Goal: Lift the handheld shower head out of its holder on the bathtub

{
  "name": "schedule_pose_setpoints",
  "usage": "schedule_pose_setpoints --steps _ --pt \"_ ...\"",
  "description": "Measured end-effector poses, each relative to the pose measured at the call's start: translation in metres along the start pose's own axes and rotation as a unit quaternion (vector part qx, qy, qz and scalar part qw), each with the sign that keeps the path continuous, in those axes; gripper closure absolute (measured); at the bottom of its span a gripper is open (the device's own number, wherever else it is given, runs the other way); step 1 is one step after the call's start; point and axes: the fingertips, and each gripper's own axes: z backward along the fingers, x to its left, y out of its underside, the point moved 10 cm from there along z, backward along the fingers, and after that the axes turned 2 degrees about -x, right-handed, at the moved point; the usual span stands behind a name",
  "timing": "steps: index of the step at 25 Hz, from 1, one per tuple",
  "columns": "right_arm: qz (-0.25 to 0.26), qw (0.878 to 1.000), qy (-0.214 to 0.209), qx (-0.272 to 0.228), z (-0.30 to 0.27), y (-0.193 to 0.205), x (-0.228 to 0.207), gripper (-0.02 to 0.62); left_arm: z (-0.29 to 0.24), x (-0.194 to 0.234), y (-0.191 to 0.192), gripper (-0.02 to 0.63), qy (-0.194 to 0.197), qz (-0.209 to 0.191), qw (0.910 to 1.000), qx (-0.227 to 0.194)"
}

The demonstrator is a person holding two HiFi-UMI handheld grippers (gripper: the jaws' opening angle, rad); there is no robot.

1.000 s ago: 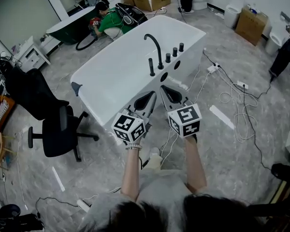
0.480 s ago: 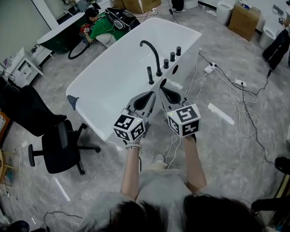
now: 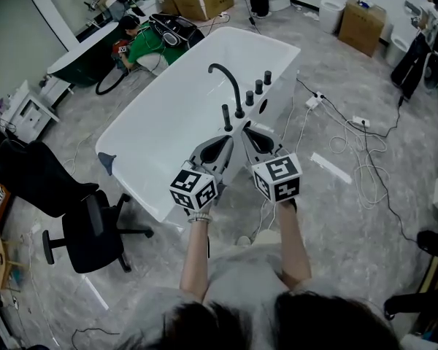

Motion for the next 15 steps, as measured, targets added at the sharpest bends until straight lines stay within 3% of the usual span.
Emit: schedule_pose_setpoints --steps 15 --pt "0.015 0.997 -0.072 0.035 -0.051 0.005 -0.066 0.595 -0.061 0.019 0.018 0.601 -0.071 0.034 0.9969 0.003"
